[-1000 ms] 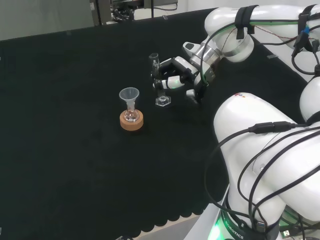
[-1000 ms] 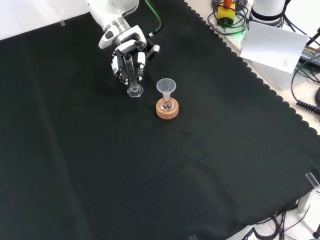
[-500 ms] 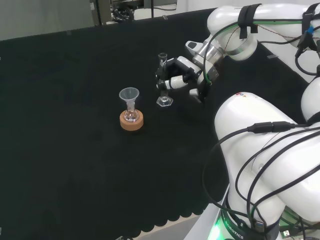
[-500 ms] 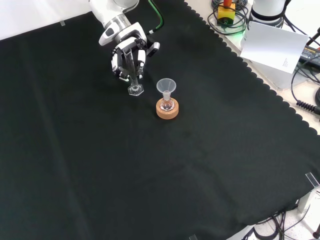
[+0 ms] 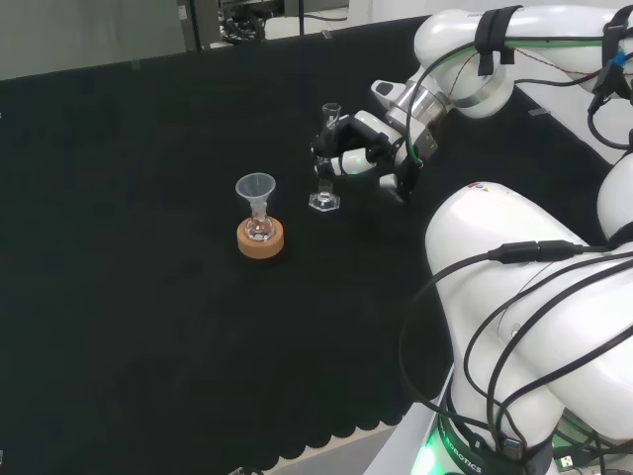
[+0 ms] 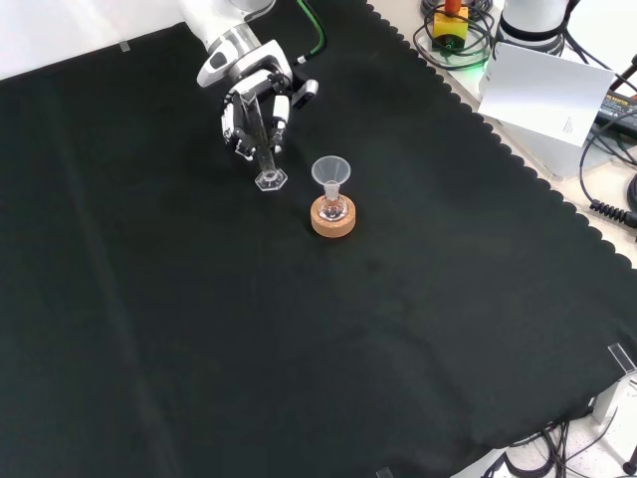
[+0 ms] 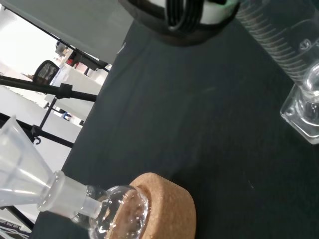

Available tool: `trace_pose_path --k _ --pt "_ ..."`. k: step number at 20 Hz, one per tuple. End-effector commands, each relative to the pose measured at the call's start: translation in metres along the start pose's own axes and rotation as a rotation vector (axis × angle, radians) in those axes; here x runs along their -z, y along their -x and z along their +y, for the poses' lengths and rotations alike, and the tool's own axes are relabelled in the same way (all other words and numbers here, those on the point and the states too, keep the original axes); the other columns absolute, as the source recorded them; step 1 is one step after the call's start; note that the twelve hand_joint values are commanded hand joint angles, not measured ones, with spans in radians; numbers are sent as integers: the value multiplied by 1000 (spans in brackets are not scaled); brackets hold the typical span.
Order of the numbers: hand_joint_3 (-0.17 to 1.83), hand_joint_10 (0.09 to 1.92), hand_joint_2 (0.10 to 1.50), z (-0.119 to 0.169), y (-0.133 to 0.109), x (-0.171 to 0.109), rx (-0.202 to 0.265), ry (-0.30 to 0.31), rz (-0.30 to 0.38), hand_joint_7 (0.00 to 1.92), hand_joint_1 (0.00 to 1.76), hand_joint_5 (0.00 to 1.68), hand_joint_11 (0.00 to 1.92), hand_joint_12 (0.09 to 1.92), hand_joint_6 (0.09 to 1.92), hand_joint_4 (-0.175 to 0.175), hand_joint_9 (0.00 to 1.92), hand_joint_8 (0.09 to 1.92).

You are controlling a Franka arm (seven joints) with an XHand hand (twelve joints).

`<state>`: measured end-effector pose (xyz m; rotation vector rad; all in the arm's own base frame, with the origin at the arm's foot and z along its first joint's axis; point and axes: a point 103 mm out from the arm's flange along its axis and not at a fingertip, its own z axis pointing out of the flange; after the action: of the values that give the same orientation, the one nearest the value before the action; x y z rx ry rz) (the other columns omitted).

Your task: Put the graduated cylinder back on the table.

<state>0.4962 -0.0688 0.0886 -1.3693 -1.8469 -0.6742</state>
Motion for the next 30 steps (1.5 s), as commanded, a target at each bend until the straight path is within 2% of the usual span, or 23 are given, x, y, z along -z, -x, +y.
trace_pose_path --k 1,3,7,17,21,23,27,30 --pt "-97 208 1038 -2 1 1 -8 -9 -18 956 1250 982 899 1025 695 -8 1194 554" --pt "-155 166 1045 -3 0 3 -4 -12 -14 924 1253 946 873 1038 656 13 1182 547" --pt "-175 125 1022 -3 -2 4 -2 -11 -27 804 1203 835 695 1141 689 13 1100 564" --pt "-175 116 981 -6 -4 9 -20 -14 -50 665 1128 665 525 1239 707 -11 973 595" --pt "-175 126 947 -8 -7 20 -33 -5 -58 499 1082 467 394 1291 594 -40 850 624" --pt "-175 203 938 -8 -10 23 -43 3 -72 425 1065 426 344 1305 504 -49 773 660" --pt "-175 509 915 -13 -16 34 -47 9 -67 271 1010 395 209 1353 343 -60 535 686" --pt "-175 613 908 -17 -20 39 -59 21 -83 220 988 393 160 1374 291 -62 456 689"
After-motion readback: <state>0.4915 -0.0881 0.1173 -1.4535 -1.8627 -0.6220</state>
